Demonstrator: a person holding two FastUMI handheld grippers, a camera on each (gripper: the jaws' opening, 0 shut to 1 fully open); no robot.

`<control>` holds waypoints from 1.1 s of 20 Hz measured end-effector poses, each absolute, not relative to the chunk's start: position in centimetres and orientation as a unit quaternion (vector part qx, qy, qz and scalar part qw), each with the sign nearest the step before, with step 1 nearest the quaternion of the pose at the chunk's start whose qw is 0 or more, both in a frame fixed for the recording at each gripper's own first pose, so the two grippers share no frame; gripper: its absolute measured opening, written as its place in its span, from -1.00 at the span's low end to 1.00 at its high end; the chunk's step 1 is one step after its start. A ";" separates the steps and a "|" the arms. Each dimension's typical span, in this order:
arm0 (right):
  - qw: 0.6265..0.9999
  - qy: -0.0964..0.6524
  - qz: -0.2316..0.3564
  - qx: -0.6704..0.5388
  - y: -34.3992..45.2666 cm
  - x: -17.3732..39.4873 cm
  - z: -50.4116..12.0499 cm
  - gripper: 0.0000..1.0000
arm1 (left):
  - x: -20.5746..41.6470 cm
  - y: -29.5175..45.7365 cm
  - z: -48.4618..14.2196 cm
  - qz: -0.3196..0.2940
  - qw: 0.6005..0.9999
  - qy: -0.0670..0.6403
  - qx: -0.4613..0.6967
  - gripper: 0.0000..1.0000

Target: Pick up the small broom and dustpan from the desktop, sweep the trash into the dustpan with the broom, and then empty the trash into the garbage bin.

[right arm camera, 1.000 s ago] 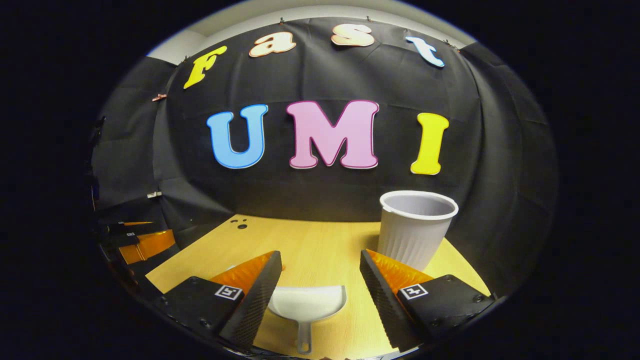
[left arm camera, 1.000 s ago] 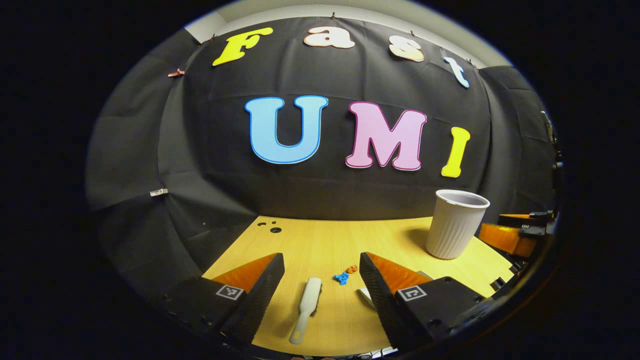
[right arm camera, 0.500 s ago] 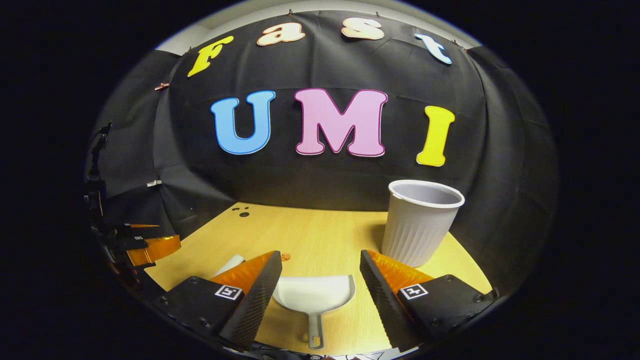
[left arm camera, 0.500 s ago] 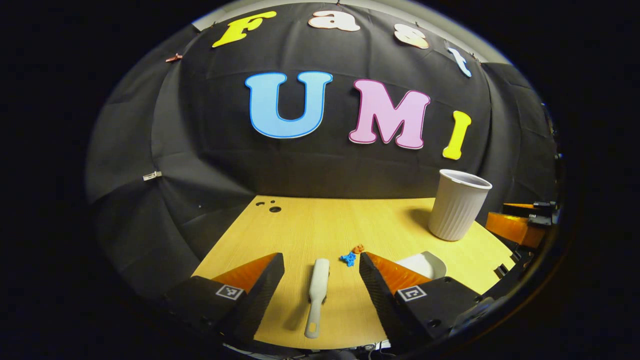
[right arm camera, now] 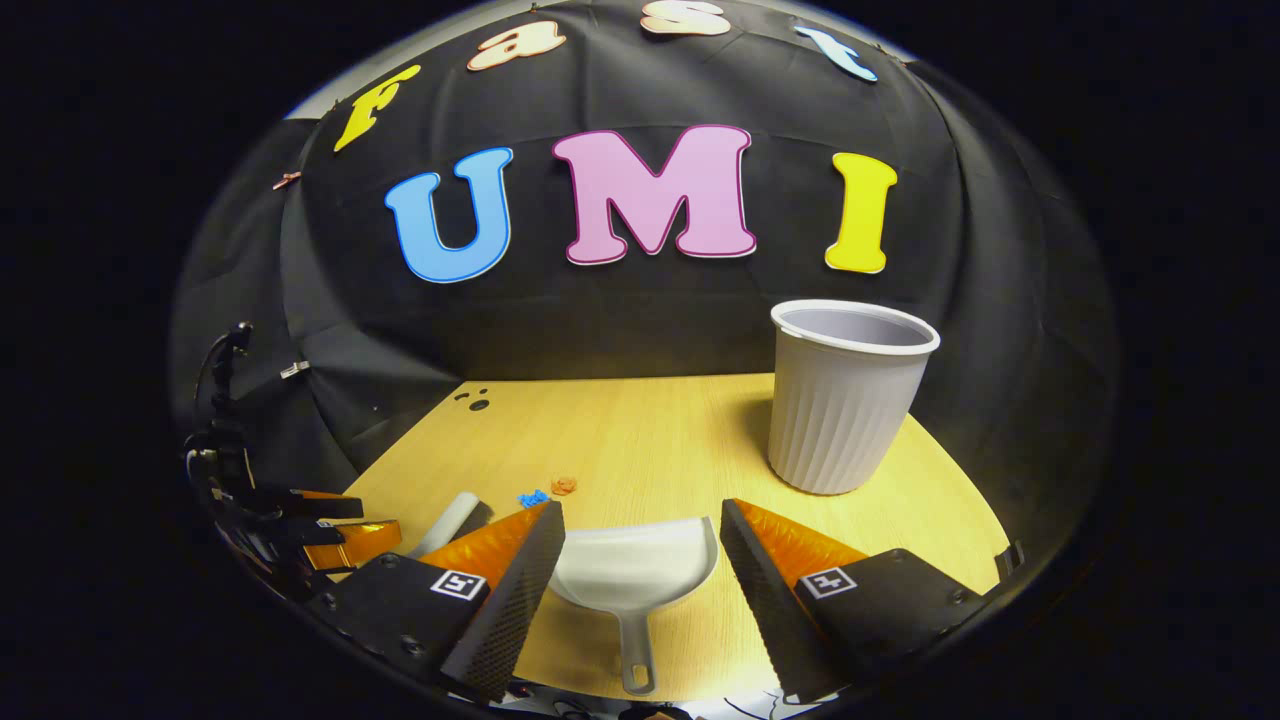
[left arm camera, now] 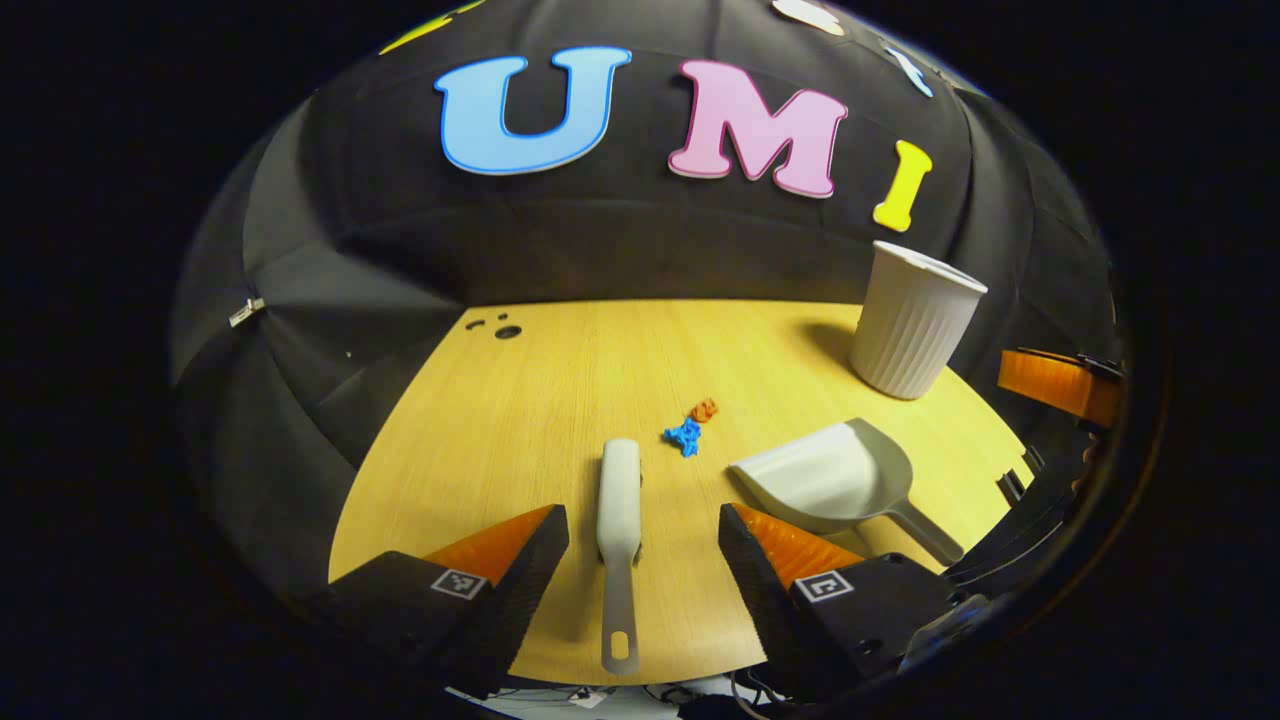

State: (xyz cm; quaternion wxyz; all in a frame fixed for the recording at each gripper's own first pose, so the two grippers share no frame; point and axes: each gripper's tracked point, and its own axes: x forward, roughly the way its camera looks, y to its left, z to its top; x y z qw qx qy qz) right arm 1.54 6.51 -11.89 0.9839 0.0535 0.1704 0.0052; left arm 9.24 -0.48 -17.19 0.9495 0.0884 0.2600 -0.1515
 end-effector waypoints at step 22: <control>0.976 0.203 -0.028 0.071 4.7 1.7 -14.9 0.99 | 13.9 0.6 -30.1 -0.132 0.860 0.469 0.151 0.37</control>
